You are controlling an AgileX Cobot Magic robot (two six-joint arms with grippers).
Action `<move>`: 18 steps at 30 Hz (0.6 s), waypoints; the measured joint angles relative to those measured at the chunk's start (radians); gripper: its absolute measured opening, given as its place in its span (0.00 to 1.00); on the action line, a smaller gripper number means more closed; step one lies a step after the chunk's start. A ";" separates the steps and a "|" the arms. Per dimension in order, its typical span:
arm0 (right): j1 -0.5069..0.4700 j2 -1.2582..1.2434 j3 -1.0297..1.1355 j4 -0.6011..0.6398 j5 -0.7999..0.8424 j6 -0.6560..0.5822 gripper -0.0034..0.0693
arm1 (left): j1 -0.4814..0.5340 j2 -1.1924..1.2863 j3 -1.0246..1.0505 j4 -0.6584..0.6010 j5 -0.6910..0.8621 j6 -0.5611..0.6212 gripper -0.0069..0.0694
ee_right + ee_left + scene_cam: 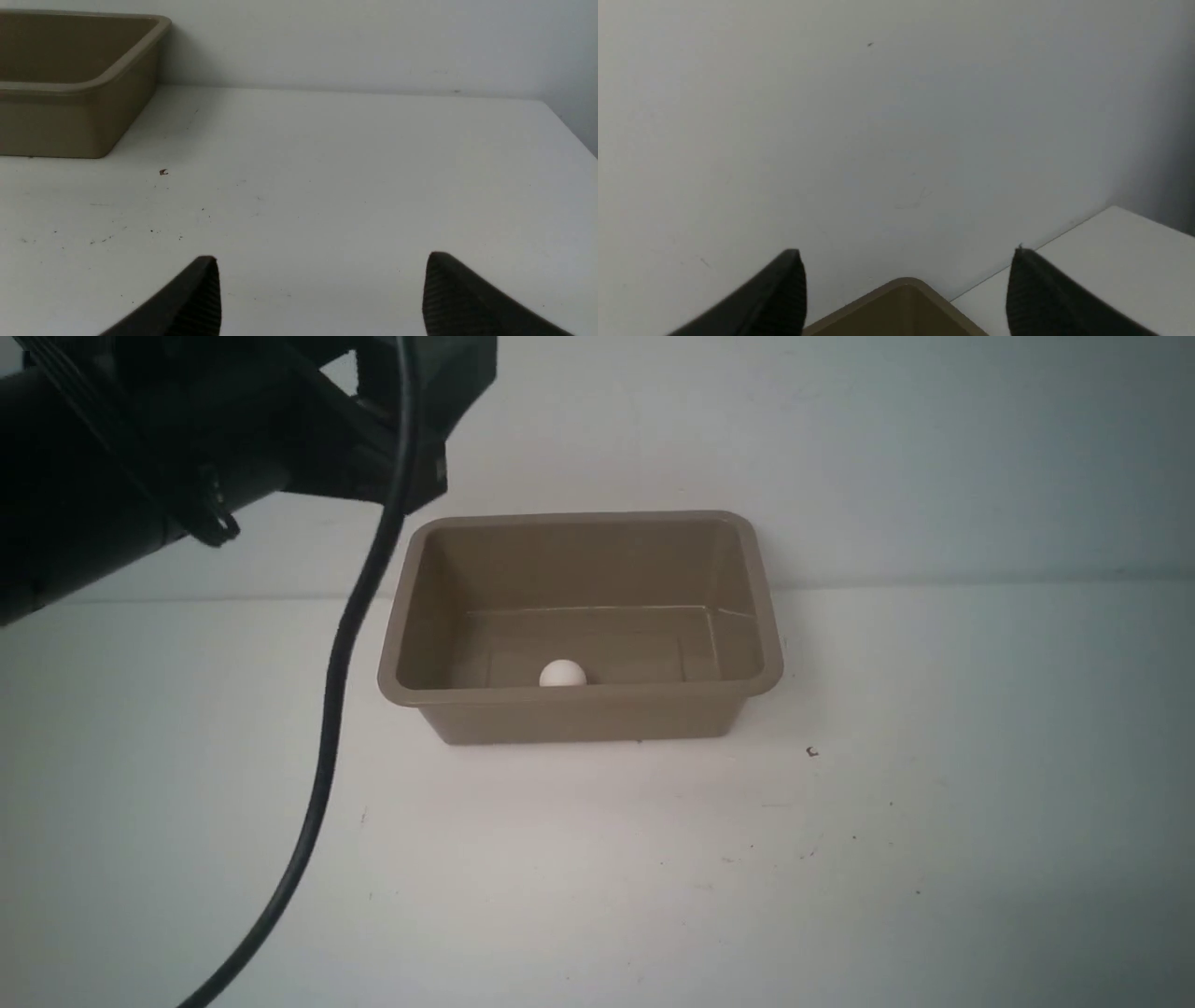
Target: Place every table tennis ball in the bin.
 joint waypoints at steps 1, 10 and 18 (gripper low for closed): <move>0.000 0.000 0.000 0.000 0.000 0.000 0.77 | -0.001 -0.001 0.000 0.002 0.002 0.019 0.77; 0.000 0.000 0.000 0.003 0.000 0.000 0.77 | -0.008 -0.008 0.000 0.289 0.095 -0.305 0.77; 0.000 0.000 0.000 0.003 0.000 0.000 0.77 | 0.000 -0.074 0.001 1.352 0.569 -1.469 0.77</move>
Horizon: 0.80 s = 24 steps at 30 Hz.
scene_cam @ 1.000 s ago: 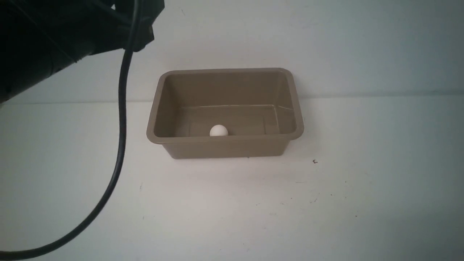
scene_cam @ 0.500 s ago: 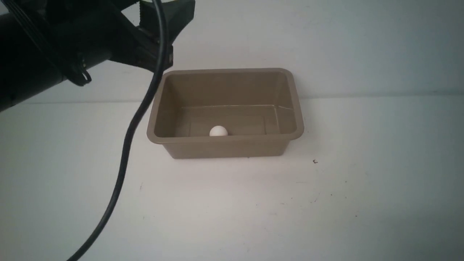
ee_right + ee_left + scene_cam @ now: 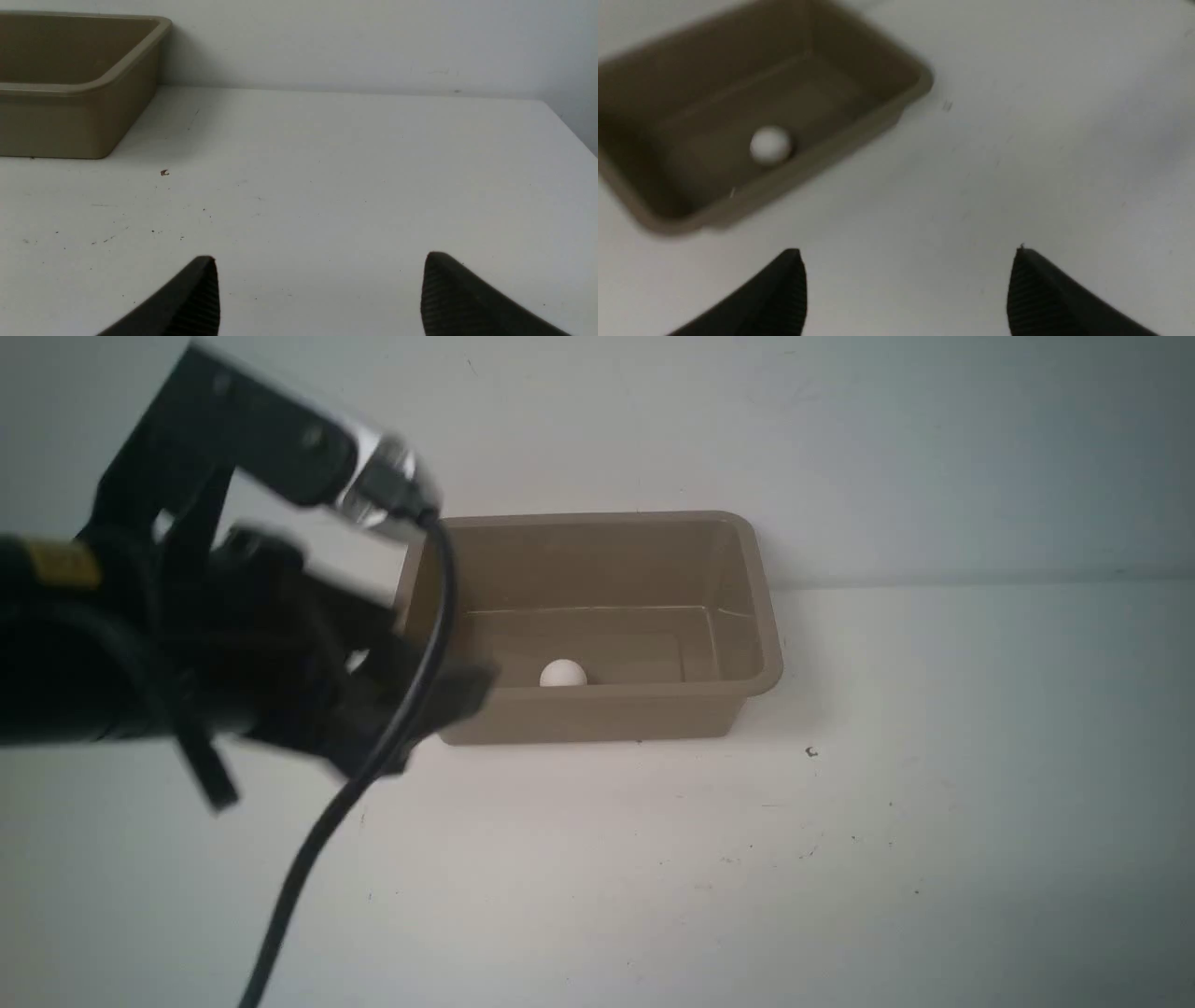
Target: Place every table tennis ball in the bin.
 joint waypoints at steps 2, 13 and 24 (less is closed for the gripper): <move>0.000 0.000 0.000 0.000 0.000 0.000 0.77 | 0.021 -0.036 0.007 0.131 0.066 -0.170 0.77; 0.000 0.000 0.000 0.001 0.000 0.000 0.77 | 0.240 -0.476 0.340 0.245 -0.136 -0.224 0.77; 0.000 0.000 0.000 0.001 0.000 0.004 0.77 | 0.445 -0.804 0.813 0.288 -0.356 -0.217 0.77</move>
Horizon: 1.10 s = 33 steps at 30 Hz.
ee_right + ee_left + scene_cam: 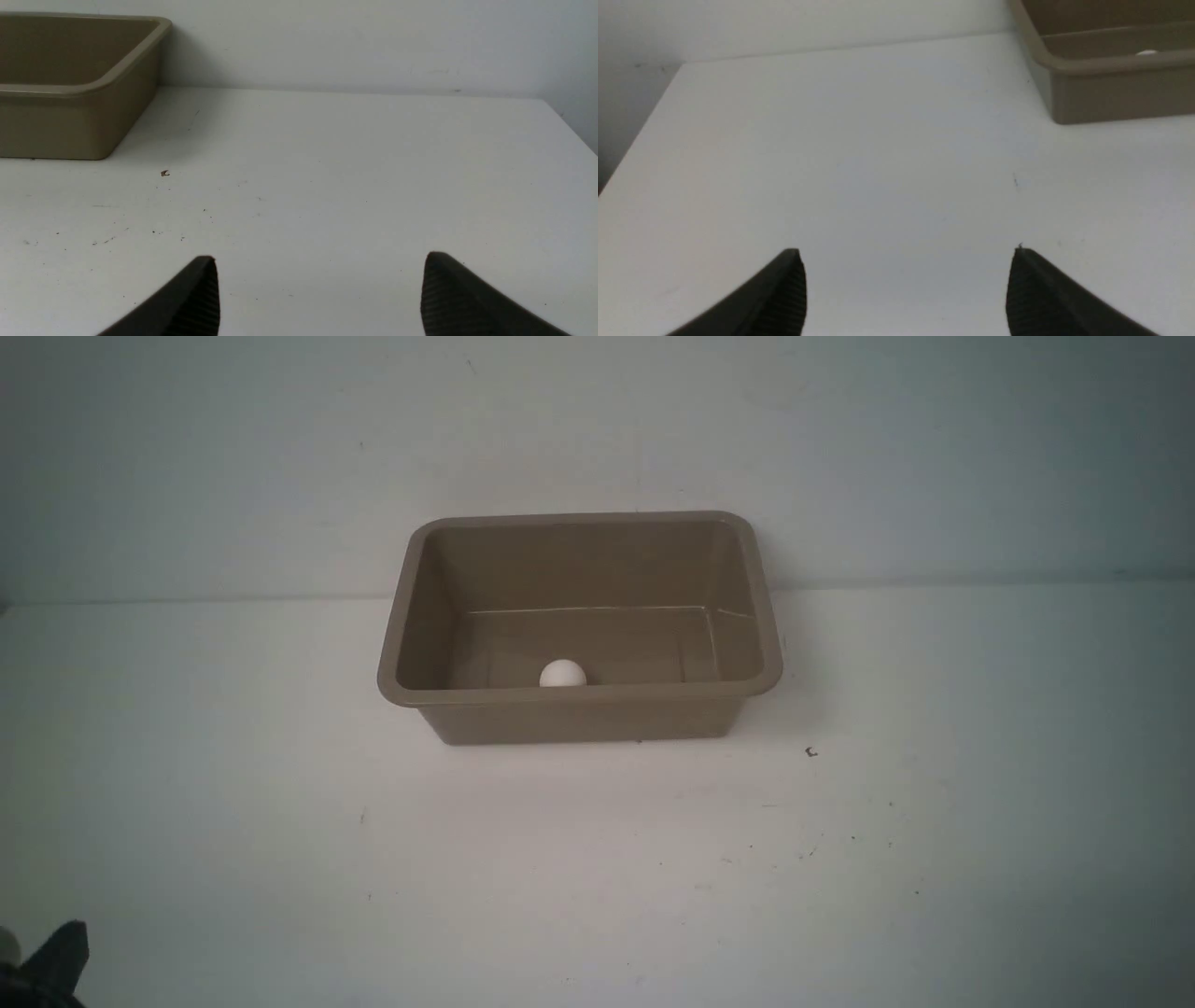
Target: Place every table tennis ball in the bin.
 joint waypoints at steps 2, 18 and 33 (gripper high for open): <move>0.000 0.000 0.000 0.000 0.000 0.000 0.77 | 0.006 -0.025 0.032 0.005 -0.009 0.000 0.77; 0.000 0.000 0.000 0.000 0.000 0.001 0.77 | 0.012 -0.247 0.152 0.030 0.044 -0.001 0.77; 0.000 0.000 0.000 0.000 0.000 0.001 0.77 | 0.012 -0.268 0.197 0.010 0.014 0.010 0.77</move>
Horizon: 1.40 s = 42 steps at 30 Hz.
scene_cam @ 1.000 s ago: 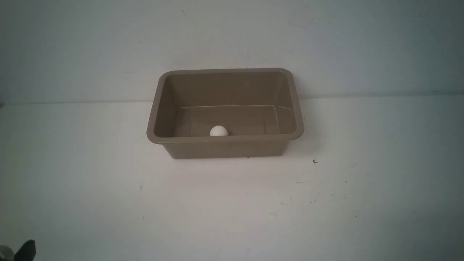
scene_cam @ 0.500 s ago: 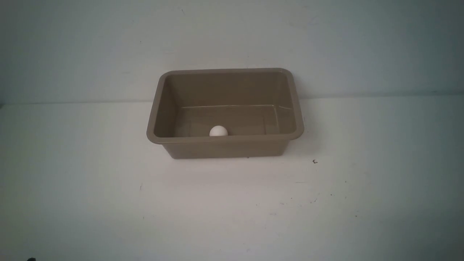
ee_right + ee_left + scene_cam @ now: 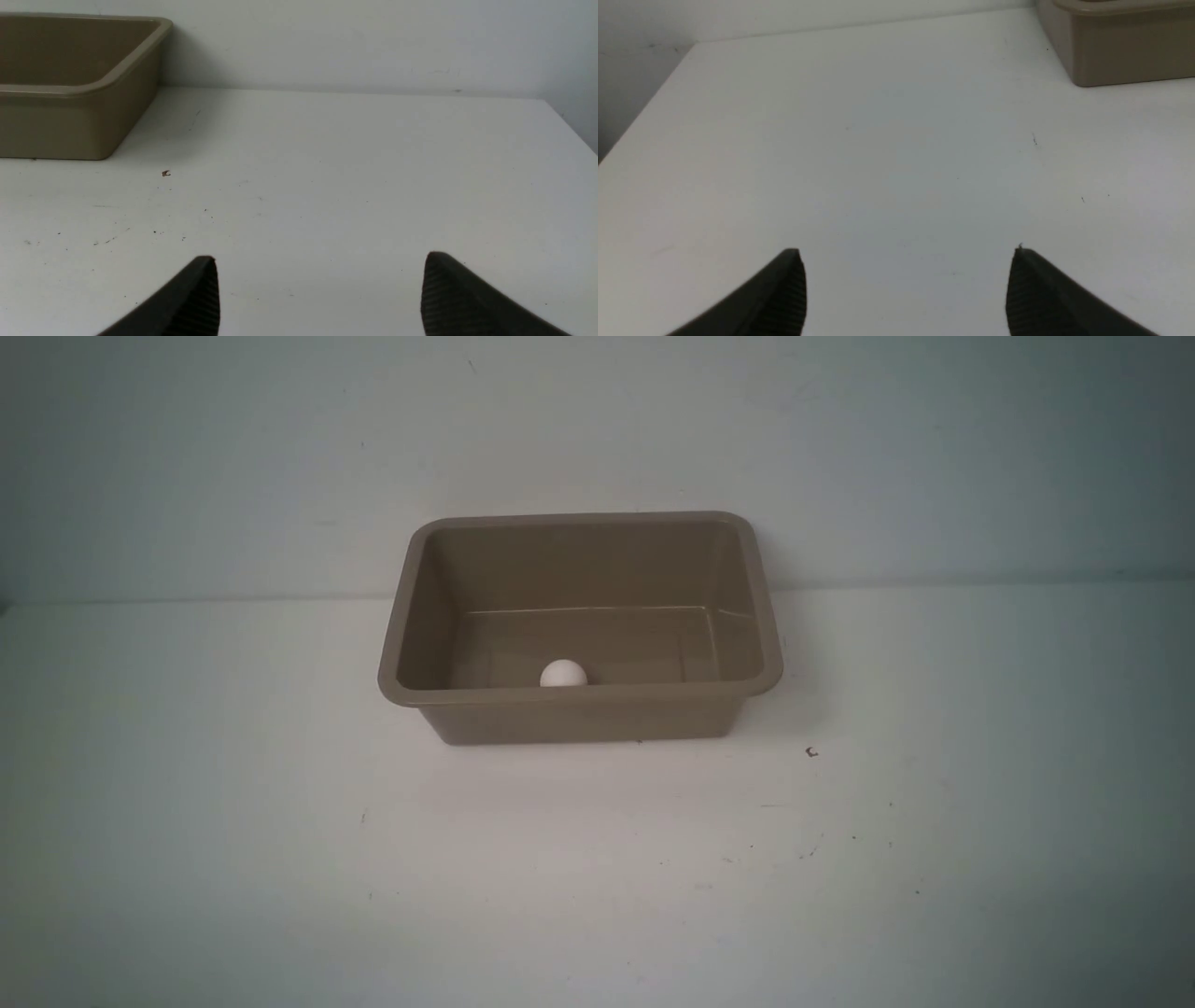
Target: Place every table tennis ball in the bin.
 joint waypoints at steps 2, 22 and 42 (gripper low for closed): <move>0.000 0.000 0.000 0.000 0.000 0.000 0.77 | 0.000 0.000 0.000 0.000 0.001 0.028 0.77; 0.000 0.000 0.000 0.000 0.000 0.000 0.77 | 0.000 0.000 0.000 0.000 0.001 0.067 0.77; 0.000 0.000 0.000 0.001 0.000 0.000 0.77 | 0.000 0.000 0.000 0.000 0.001 0.068 0.77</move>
